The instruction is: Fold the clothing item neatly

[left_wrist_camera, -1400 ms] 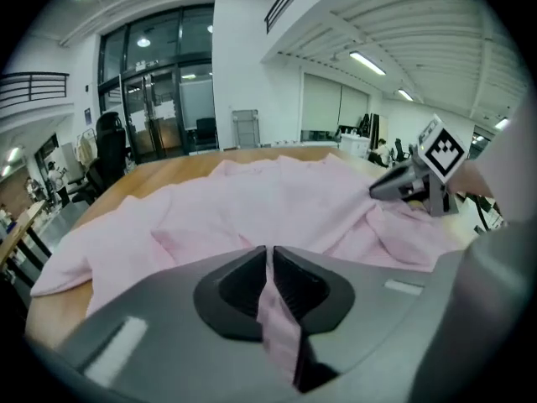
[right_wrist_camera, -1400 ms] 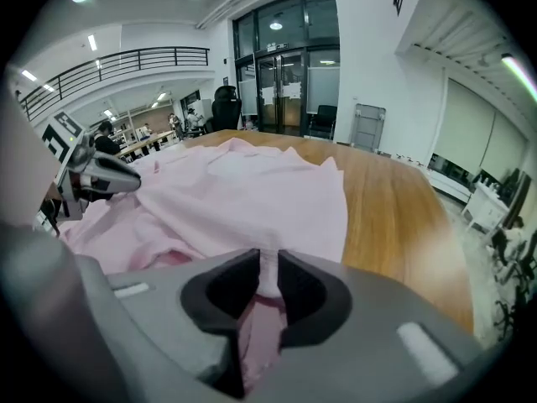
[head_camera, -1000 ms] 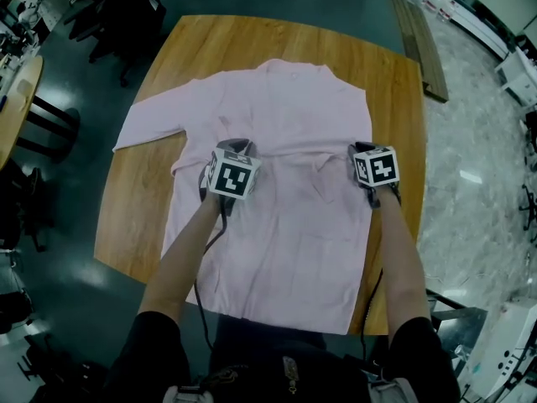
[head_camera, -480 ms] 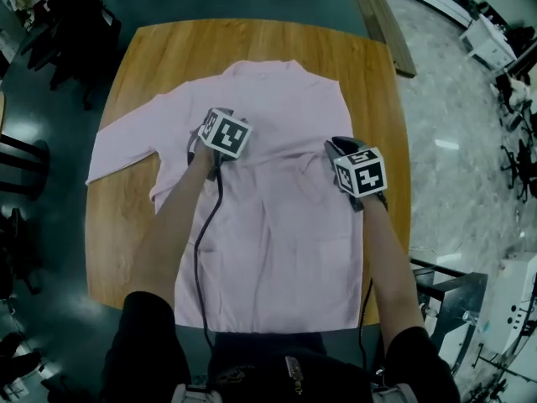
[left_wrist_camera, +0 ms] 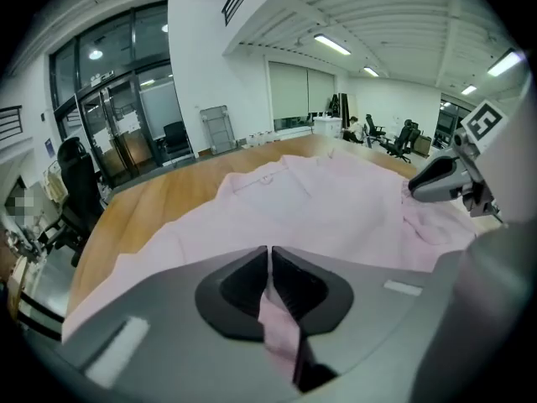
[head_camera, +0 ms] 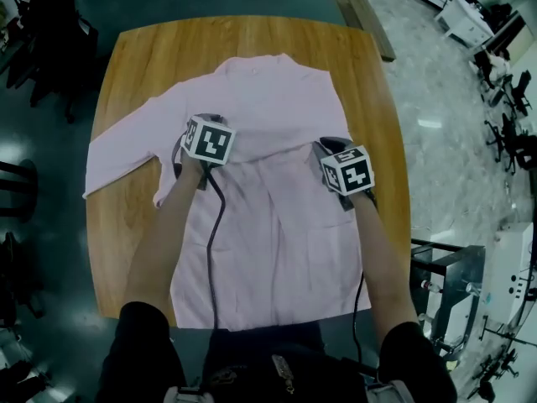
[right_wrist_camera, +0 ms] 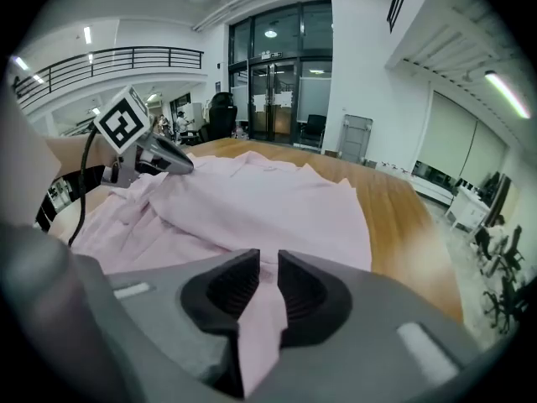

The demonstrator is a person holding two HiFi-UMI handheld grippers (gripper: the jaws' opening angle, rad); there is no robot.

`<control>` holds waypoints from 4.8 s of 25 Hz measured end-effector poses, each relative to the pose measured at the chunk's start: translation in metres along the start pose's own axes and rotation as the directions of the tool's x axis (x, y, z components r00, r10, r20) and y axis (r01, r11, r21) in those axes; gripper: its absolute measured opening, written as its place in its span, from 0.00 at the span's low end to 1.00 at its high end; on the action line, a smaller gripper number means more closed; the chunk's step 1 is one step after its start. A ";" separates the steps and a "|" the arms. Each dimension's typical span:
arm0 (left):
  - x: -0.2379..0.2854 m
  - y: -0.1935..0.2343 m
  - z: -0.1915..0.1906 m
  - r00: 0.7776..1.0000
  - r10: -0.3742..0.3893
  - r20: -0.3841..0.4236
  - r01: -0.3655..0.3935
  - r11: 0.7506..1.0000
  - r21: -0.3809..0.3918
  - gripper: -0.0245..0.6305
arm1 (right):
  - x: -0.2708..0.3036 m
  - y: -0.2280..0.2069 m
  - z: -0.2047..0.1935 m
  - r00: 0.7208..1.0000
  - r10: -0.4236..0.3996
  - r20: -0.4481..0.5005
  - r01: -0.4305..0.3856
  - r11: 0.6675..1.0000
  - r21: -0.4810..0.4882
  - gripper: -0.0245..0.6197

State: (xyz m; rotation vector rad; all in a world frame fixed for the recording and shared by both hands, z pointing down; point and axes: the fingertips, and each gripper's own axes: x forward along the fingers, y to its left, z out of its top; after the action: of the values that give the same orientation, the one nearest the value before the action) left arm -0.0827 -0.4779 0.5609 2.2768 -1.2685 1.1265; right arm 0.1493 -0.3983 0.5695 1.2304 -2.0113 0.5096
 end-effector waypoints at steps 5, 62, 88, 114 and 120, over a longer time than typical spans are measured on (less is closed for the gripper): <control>0.000 0.009 -0.020 1.000 0.008 -0.020 -0.008 1.000 -0.020 0.16 | -0.033 0.017 0.005 0.999 -0.006 0.051 0.007 1.000 -0.006 0.15; -0.164 0.252 -0.246 0.940 0.341 -0.009 -0.253 0.678 -0.690 0.10 | 0.015 0.331 0.135 0.943 0.298 0.150 -0.269 0.945 -0.187 0.04; -0.148 0.011 0.068 0.880 0.209 0.427 -0.170 0.977 -0.127 0.09 | -0.067 0.137 0.067 0.946 0.182 0.267 -0.188 0.982 -0.002 0.04; -0.096 -0.072 0.002 0.960 -0.164 0.226 0.145 0.985 0.098 0.32 | -0.045 0.156 0.077 0.943 0.235 0.236 -0.221 0.972 -0.083 0.05; -0.112 0.009 -0.031 0.976 -0.022 0.216 0.026 1.000 -0.017 0.27 | -0.007 0.223 0.092 0.937 0.314 0.155 -0.256 0.916 -0.310 0.25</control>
State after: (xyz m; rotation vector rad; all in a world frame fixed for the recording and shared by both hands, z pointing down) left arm -0.1391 -0.4001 0.4957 2.4465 -1.3177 0.8724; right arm -0.0790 -0.3491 0.5101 0.8424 -2.3598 0.2221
